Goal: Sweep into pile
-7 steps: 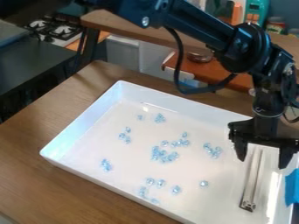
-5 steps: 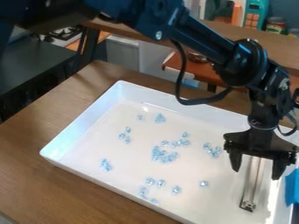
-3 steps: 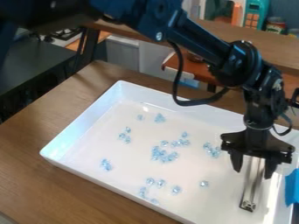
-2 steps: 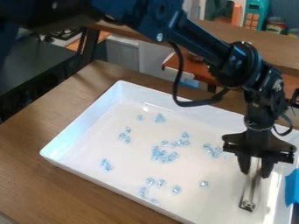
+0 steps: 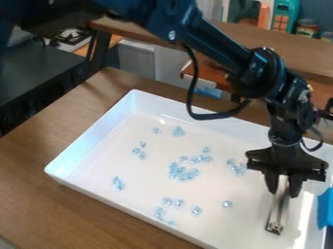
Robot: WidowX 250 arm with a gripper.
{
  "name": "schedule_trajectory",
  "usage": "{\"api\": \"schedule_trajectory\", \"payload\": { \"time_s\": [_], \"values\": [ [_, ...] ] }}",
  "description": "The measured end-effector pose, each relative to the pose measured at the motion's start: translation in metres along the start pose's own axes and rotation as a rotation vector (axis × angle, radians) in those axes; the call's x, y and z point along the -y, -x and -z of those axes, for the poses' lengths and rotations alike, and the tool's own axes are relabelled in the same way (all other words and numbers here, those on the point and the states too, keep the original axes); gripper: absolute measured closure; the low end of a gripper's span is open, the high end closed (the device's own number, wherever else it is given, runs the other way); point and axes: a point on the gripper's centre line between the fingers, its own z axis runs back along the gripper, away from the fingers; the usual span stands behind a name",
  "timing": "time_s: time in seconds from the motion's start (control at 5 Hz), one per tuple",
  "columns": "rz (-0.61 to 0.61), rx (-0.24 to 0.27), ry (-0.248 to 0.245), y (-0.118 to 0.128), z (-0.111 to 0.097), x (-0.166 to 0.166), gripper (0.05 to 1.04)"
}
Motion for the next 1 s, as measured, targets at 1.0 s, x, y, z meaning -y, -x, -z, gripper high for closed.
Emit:
{"api": "schedule_trajectory", "payload": {
  "time_s": [1.0],
  "values": [
    [-0.045, -0.026, 0.029, -0.036, -0.009, -0.094, 0.745]
  ]
}}
